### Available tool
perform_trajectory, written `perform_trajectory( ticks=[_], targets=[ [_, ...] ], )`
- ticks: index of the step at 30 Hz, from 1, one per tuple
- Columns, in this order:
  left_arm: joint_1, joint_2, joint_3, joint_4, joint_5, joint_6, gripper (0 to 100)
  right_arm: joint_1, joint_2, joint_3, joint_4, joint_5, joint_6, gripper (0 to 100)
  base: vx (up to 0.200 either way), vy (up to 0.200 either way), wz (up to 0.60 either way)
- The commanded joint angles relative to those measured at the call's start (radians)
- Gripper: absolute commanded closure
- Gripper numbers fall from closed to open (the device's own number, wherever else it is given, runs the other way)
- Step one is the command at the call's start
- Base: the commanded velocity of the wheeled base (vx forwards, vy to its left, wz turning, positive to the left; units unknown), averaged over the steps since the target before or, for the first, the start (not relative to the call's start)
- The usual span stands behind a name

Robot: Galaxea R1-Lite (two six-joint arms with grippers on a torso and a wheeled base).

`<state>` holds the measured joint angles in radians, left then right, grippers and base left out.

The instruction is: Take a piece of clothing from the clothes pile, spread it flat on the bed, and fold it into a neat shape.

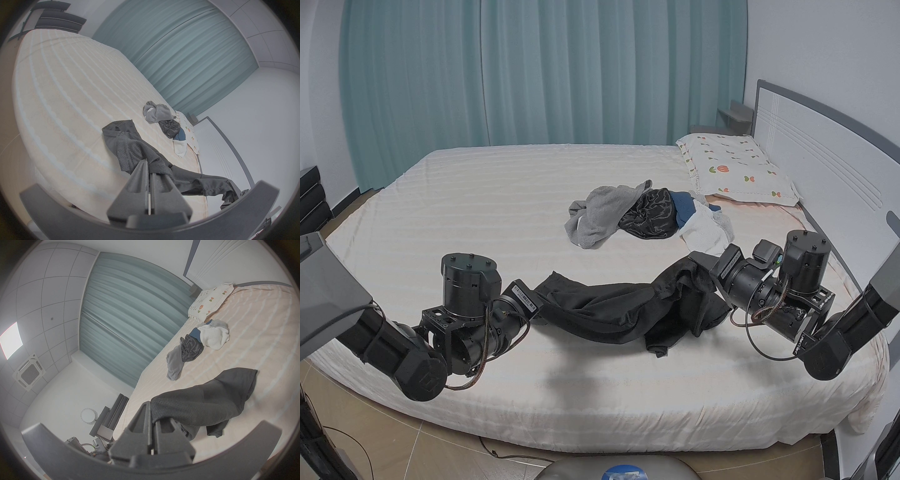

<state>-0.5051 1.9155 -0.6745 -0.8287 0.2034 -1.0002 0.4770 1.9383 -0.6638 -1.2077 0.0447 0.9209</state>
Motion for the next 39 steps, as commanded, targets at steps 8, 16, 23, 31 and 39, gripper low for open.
perform_trajectory(
  ticks=[8, 16, 23, 31, 39],
  targets=[
    [0.027, -0.018, 0.006, 0.007, -0.006, -0.003, 100, 0.000, 0.008, -0.002, -0.001, -0.020, -0.008, 100, 0.000, 0.175, 0.00],
    [0.027, -0.021, 0.007, 0.007, -0.006, -0.003, 100, 0.000, 0.025, -0.005, -0.004, -0.023, -0.007, 100, 0.000, 0.200, 0.00],
    [0.027, -0.023, 0.007, 0.007, -0.006, -0.005, 100, -0.006, 0.021, -0.011, -0.004, -0.023, -0.008, 100, 0.000, 0.200, 0.00],
    [0.028, -0.024, 0.007, 0.007, -0.006, -0.003, 100, -0.006, 0.030, -0.034, -0.004, -0.023, -0.010, 100, 0.000, 0.200, 0.00],
    [0.028, -0.026, 0.007, 0.007, -0.006, -0.003, 100, -0.009, 0.036, -0.028, -0.073, -0.054, -0.008, 100, 0.000, 0.200, 0.00]
  ],
)
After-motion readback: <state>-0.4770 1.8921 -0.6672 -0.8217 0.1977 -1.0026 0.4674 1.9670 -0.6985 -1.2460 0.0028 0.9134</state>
